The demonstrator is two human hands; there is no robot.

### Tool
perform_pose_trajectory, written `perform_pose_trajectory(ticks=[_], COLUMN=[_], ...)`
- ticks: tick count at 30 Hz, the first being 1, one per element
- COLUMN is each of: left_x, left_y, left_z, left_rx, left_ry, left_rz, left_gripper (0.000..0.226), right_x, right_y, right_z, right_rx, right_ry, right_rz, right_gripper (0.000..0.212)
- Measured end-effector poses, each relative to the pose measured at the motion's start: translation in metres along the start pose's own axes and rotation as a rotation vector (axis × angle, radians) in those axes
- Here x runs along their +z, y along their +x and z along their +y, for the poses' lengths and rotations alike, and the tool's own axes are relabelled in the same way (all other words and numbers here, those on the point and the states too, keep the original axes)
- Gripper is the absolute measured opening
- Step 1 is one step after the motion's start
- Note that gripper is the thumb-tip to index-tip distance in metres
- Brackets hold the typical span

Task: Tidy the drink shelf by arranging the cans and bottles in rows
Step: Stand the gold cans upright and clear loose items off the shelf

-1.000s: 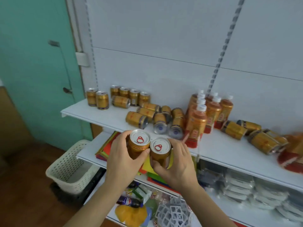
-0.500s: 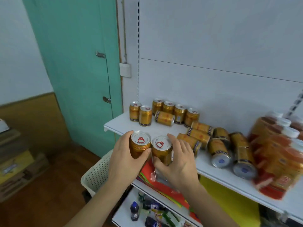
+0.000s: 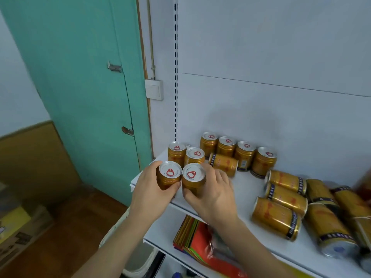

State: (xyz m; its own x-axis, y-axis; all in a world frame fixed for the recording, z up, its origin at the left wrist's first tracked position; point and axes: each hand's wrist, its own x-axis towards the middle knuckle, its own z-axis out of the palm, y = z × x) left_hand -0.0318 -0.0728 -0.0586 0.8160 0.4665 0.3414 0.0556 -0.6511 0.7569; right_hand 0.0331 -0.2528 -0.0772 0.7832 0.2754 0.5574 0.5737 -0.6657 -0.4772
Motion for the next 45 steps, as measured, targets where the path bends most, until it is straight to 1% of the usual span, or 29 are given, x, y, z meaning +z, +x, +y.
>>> perform_pose_trajectory(ticks=[5, 11, 15, 18, 20, 23, 27, 30, 35, 42, 45], left_x=[0.006, 0.016, 0.022, 0.024, 0.022, 0.016, 0.011, 0.009, 0.020, 0.056, 0.076], left_y=[0.041, 0.082, 0.094, 0.099, 0.098, 0.093, 0.088, 0.076, 0.029, -0.068, -0.116], left_z=[-0.028, -0.053, -0.058, -0.059, -0.059, -0.058, -0.046, -0.027, 0.008, 0.081, 0.113], left_rx=[0.031, 0.167, 0.243, 0.277, 0.294, 0.359, 0.532, 0.600, 0.718, 0.767, 0.820], left_ry=[-0.050, -0.045, -0.062, -0.071, -0.065, -0.023, 0.163, 0.247, 0.273, 0.263, 0.237], left_rz=[-0.085, -0.218, -0.285, -0.317, -0.330, -0.279, -0.131, -0.114, -0.163, -0.250, -0.294], left_gripper=[0.064, 0.069, 0.072, 0.075, 0.081, 0.084, 0.073, 0.071, 0.072, 0.074, 0.074], right_x=[0.026, 0.041, 0.045, 0.044, 0.040, 0.028, 0.012, -0.004, -0.049, -0.145, -0.188], right_y=[0.014, 0.019, 0.019, 0.017, 0.015, 0.010, -0.006, -0.023, -0.060, -0.146, -0.193], right_z=[-0.011, -0.021, -0.027, -0.030, -0.032, -0.034, -0.035, -0.035, -0.030, -0.001, 0.019], right_rx=[0.116, 0.222, 0.257, 0.255, 0.254, 0.264, 0.268, 0.274, 0.299, 0.339, 0.382], right_ry=[-0.088, -0.245, -0.357, -0.412, -0.461, -0.545, -0.645, -0.698, -0.743, -0.787, -0.800], right_rz=[-0.009, -0.009, 0.022, 0.046, 0.020, -0.045, -0.065, -0.060, -0.042, -0.021, -0.003], right_gripper=[0.082, 0.087, 0.087, 0.093, 0.096, 0.097, 0.089, 0.085, 0.084, 0.083, 0.084])
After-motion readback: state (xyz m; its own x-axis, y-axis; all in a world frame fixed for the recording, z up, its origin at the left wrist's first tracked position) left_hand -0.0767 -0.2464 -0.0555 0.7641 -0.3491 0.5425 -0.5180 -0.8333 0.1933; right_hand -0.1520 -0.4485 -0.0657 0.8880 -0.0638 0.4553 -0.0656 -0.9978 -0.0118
